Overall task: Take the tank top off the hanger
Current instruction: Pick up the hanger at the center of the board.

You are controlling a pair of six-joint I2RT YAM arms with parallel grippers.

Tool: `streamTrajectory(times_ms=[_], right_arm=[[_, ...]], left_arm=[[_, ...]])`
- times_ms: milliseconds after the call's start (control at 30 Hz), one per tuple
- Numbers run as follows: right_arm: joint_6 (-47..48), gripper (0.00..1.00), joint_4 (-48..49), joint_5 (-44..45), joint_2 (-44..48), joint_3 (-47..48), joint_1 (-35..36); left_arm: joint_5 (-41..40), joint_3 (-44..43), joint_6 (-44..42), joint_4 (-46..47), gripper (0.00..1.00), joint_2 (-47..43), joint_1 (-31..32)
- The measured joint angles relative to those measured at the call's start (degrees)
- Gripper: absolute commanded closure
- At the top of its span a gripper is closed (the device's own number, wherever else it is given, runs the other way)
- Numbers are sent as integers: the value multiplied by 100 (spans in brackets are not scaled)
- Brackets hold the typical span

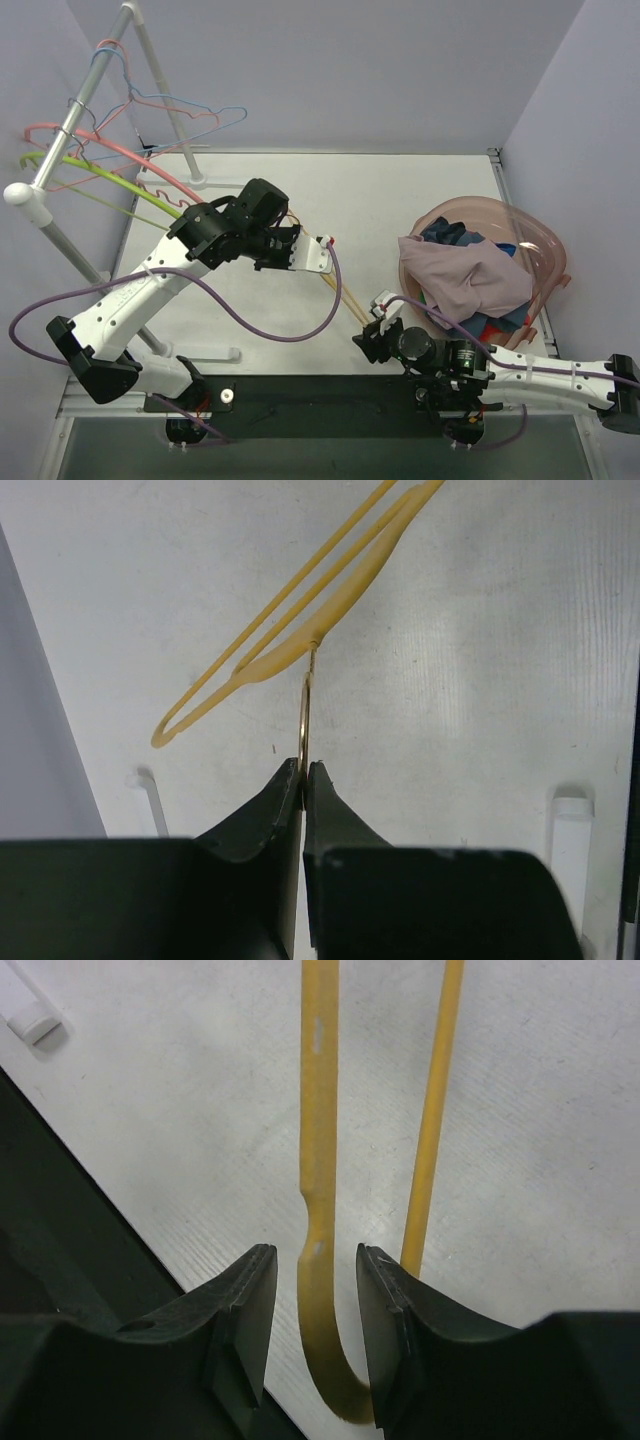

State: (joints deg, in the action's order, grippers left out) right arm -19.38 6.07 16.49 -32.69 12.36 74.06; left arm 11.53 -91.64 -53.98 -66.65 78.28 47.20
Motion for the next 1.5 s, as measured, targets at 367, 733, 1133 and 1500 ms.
streamTrajectory(times_ms=[367, 733, 1133, 1500], right_arm=[[772, 100, -44, 765, -11, 85, 262], [1508, 100, -992, 750, 769, 804, 400], [1799, 100, -1655, 817, 1047, 1937, 404], [2411, 100, -2208, 1517, 245, 3751, 402]], left_arm=[[105, -24, 267, -177, 100, 0, 2], [-11, -142, 549, -109, 72, -236, -7], [-560, 354, 1720, 1403, 3, -990, 0], [-116, 901, 2896, 2284, 3, -1290, 2]])
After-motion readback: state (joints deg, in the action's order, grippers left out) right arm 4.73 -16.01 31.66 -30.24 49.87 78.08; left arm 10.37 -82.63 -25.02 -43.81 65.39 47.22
